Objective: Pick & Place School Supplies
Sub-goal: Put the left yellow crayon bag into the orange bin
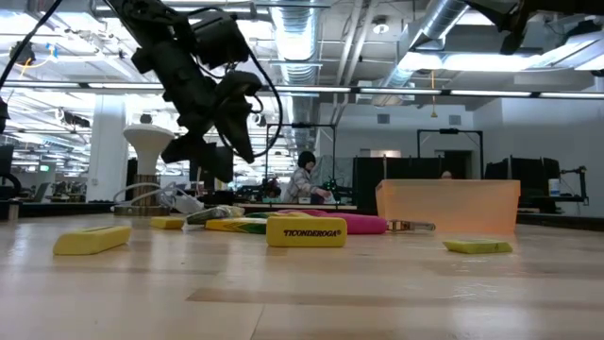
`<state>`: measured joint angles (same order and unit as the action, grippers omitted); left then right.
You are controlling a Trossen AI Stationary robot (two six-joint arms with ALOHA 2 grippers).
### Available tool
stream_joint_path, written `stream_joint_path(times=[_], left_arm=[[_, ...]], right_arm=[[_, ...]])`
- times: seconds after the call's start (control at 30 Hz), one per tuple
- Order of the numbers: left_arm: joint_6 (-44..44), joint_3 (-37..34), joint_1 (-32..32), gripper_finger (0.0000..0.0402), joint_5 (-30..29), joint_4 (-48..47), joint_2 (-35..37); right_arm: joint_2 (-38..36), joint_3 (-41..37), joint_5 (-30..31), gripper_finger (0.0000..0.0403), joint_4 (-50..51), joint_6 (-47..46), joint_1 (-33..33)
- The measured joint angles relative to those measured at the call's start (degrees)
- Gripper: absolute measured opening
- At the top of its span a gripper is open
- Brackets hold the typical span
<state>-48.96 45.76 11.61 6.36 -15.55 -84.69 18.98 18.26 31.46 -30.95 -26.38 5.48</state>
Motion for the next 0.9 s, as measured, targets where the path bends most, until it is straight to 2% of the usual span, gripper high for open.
stream_joint_path(times=[0.23, 0.43, 0.8, 0.9], left_arm=[[-3.8, 0.0, -1.2, 0.0241, -0.5, -5.2, -4.3], [-4.3, 0.8, -1.2, 0.0241, 0.7, -5.0, -8.4], [-4.3, 6.4, -1.0, 0.0241, 2.1, -5.9, -16.9], [-4.1, 6.5, -0.8, 0.0224, 2.5, -6.4, -17.8]], right_arm=[[0.0, 0.0, -3.6, 0.0225, 1.1, -0.1, 0.0], [-0.2, 0.0, -6.0, 0.0225, 1.2, -0.6, 0.0], [-0.3, 0.0, -6.1, 0.0225, 1.9, -2.2, 0.0], [-0.3, 0.0, -6.1, 0.0225, 1.8, -2.7, 0.0]])
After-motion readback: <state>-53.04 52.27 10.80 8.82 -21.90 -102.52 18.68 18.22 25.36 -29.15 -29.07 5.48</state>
